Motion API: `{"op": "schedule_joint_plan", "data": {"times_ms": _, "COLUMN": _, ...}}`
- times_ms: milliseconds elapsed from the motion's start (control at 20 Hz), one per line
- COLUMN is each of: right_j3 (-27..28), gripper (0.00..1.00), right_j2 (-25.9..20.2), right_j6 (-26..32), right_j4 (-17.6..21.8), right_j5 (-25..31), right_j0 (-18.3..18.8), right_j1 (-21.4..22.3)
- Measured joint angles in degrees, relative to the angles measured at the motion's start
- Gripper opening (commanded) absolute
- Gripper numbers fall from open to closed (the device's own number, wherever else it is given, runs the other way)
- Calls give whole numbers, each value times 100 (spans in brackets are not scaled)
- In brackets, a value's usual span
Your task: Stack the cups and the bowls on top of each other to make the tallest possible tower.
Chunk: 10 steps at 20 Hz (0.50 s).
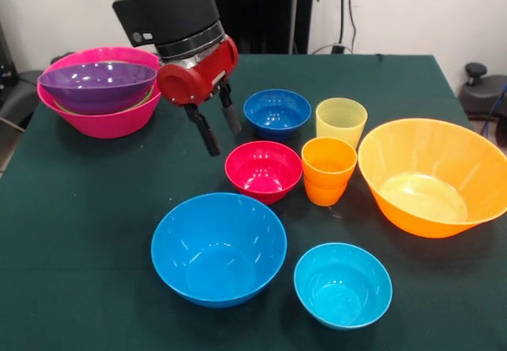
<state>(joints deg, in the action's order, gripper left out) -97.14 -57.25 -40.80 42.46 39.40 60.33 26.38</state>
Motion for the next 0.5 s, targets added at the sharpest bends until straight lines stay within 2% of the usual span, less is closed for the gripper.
{"op": "schedule_joint_plan", "data": {"times_ms": 500, "right_j3": -1, "gripper": 100, "right_j2": 0, "right_j6": 0, "right_j4": 340, "right_j5": -309, "right_j0": 44, "right_j1": 299}}
